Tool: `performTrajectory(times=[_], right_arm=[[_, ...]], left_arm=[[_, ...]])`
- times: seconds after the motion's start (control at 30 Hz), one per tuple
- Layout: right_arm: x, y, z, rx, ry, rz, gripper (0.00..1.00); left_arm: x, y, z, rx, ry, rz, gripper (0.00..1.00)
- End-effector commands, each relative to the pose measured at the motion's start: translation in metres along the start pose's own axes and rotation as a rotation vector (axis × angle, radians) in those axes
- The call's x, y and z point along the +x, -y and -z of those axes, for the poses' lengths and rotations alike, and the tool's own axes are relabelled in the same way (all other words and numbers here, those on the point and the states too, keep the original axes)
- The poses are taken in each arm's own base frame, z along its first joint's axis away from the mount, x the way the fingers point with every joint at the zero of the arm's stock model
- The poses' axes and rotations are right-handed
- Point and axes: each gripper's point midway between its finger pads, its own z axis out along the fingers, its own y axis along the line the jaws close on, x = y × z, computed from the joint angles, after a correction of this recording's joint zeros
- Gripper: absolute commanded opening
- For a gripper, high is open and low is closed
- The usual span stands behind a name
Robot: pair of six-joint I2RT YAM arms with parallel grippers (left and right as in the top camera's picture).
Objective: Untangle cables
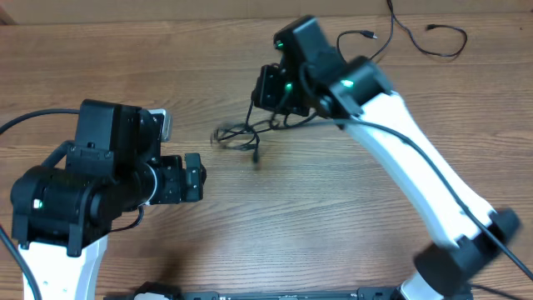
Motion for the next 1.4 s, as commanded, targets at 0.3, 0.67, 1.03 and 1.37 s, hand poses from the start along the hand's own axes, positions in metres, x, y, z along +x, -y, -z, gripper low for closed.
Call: performTrajectory(times=[0.3, 0.67, 1.03, 1.37], right_arm=[[-0.007, -0.026, 0.038, -0.088, 0.074, 0.124, 0.04], [0.004, 0.037, 0.02, 0.208, 0.044, 0.074, 0.42], [0.047, 0.096, -0.082, 0.304, -0.177, 0.028, 0.59], [0.068, 0.124, -0.13, 0.364, -0.27, 0.014, 0.57]], left_arm=[[-0.004, -0.003, -0.014, -0.025, -0.067, 0.024, 0.94], [-0.001, -0.004, -0.015, -0.03, -0.083, 0.026, 0.94], [-0.001, -0.004, -0.015, -0.029, -0.083, 0.027, 0.94], [-0.001, -0.004, -0.015, -0.029, -0.083, 0.027, 0.95]])
